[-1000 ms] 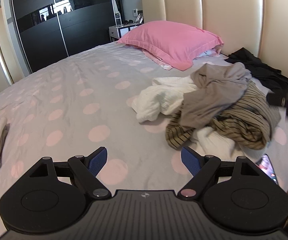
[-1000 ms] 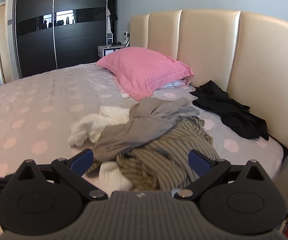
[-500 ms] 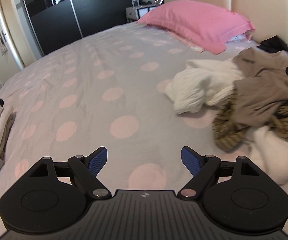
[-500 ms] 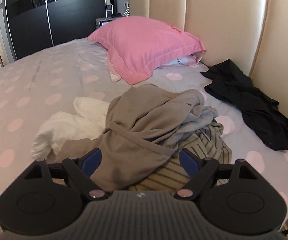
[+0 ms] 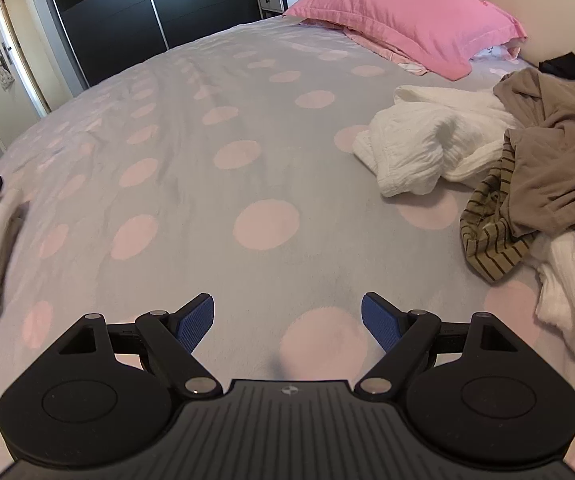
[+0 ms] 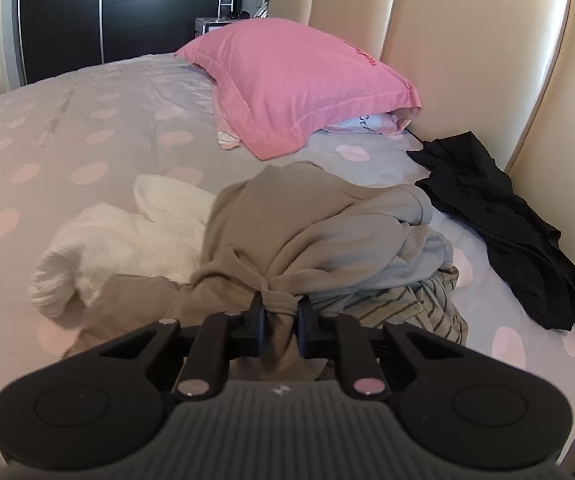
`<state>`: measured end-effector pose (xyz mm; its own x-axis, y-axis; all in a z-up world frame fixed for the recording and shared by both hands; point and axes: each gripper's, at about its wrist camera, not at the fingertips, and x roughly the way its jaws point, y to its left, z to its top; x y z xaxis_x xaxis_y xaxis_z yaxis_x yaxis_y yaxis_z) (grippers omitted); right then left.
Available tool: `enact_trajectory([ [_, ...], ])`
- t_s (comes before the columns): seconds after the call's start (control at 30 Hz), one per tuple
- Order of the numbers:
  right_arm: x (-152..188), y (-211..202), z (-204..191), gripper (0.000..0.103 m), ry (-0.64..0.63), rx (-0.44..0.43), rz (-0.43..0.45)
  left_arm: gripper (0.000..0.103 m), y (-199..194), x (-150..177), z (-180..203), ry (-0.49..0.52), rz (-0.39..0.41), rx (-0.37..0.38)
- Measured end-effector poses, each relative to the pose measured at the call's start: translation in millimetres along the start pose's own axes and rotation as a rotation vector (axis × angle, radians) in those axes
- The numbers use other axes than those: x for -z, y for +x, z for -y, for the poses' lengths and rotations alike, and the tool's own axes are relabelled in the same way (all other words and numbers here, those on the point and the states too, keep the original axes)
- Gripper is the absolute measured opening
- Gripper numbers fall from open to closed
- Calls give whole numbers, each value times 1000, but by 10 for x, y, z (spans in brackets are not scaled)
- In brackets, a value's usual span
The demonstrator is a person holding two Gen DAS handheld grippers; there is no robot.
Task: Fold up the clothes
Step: 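Reach the right tool into the pile and grasp the taupe shirt, then pull the taupe shirt out with the right tool while the left tool grasps it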
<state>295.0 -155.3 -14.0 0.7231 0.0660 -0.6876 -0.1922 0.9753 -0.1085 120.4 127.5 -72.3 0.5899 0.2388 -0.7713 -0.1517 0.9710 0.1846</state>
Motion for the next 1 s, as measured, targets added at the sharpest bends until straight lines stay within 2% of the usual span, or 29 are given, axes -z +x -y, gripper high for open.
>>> enact_trajectory([
  [0.2, 109, -631, -410, 13, -54, -128, 12, 81, -381, 129, -195, -12, 23, -11],
  [0.33, 292, -1191, -863, 13, -114, -296, 18, 81, -711, 273, -385, -6, 45, -39],
  [0.47, 646, -1730, -1454, 12, -171, -477, -11, 81, -1037, 444, -635, -14, 53, -69],
  [0.6, 1114, -2133, -1991, 12, -173, -662, -91, 81, -1344, 649, -914, -20, 57, -106],
  [0.67, 1358, -2270, -2228, 12, -180, -725, -127, 81, -1460, 771, -1040, -22, 51, -128],
  [0.83, 1834, -2342, -2578, 13, -199, -749, -160, 81, -1589, 1129, -1246, -35, 21, -124],
  [0.93, 1983, -2281, -2622, 15, -228, -710, -174, 81, -1584, 1362, -1308, -63, 3, -95],
  [1.0, 2054, -2219, -2612, 26, -239, -686, -197, 81, -1527, 1506, -1293, -72, -19, -62],
])
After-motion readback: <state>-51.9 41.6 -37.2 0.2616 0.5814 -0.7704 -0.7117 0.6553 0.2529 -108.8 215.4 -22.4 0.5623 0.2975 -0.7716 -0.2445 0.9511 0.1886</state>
